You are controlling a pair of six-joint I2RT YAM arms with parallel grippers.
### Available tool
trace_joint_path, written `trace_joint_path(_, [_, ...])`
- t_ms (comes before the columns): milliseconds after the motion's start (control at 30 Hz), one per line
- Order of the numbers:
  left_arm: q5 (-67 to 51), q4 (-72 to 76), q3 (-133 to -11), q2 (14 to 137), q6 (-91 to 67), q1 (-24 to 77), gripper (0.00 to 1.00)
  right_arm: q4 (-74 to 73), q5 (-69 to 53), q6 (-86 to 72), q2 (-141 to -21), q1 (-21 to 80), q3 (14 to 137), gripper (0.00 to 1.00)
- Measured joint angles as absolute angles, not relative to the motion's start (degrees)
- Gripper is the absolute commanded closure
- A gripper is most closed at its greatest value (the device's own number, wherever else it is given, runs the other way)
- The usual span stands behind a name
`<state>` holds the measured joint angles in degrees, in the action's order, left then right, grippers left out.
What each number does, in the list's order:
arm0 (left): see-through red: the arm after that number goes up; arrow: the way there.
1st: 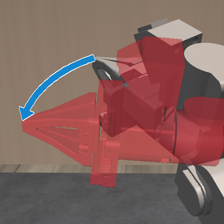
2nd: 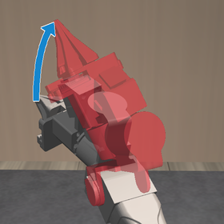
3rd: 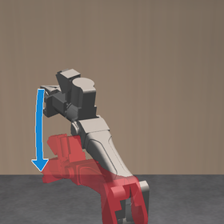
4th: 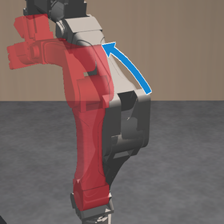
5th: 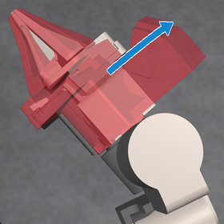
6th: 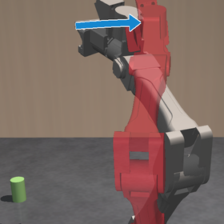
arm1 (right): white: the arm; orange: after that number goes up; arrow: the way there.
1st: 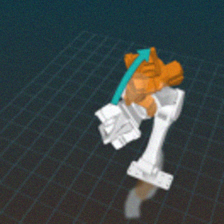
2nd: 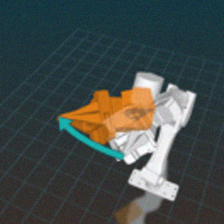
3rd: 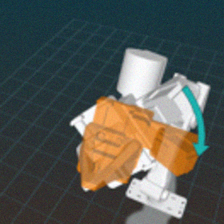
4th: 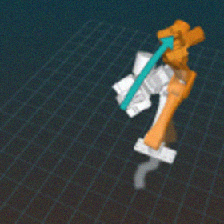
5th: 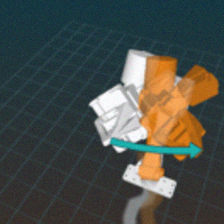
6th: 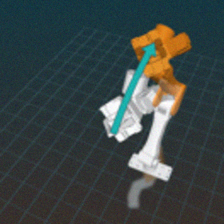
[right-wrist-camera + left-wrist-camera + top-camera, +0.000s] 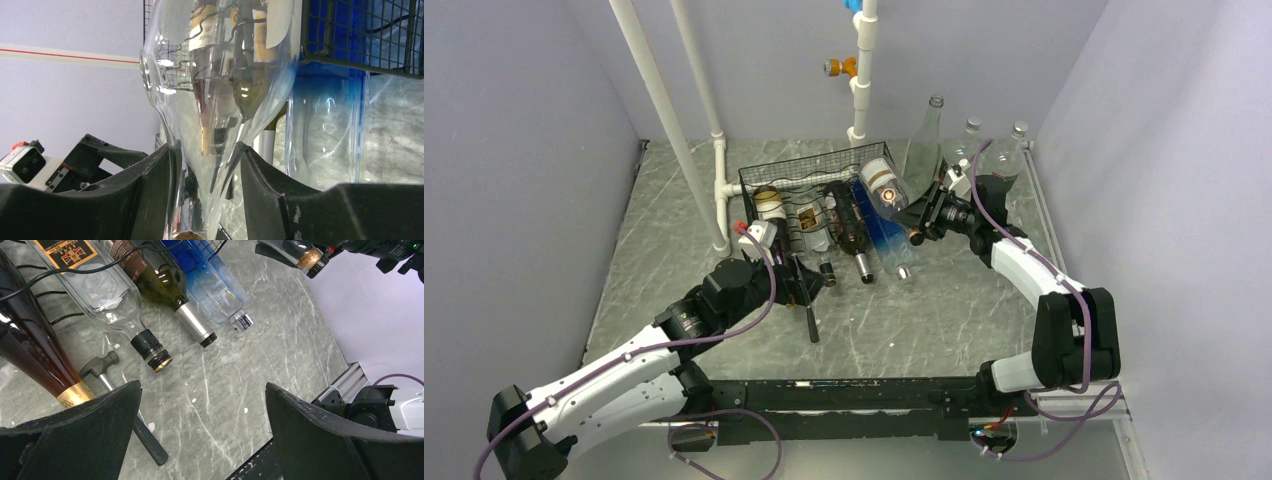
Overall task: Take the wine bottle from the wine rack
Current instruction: Pick up the wine bottle from the wine rack.
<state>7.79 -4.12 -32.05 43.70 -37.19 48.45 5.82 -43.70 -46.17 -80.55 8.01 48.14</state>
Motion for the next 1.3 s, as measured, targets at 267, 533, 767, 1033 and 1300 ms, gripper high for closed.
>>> trace_joint_path(267, [7.7, -4.1, -32.1, 43.7, -37.1, 48.4, 0.01, 7.9, -45.8, -49.4, -78.1, 6.6, 45.4, 1.00])
trace_joint_path(533, [7.2, -3.8, -32.1, 44.1, -37.1, 48.4, 0.00, 8.2, -48.4, -51.5, -75.4, 5.8, 44.9, 1.00])
trace_joint_path(767, [6.9, -3.7, -32.1, 44.1, -35.6, 48.4, 0.01, 7.6, -51.4, -51.6, -73.9, 5.5, 44.9, 1.00])
trace_joint_path(1033, [5.7, -4.6, -34.2, 45.7, -31.7, 48.4, 0.01, 5.4, -52.2, -50.5, -73.4, 5.3, 44.9, 1.00])
trace_joint_path(1300, [-0.7, -5.1, -39.6, 46.8, -17.8, 48.4, 0.01, -0.1, -55.3, -48.4, -71.5, 6.1, 44.9, 1.00])
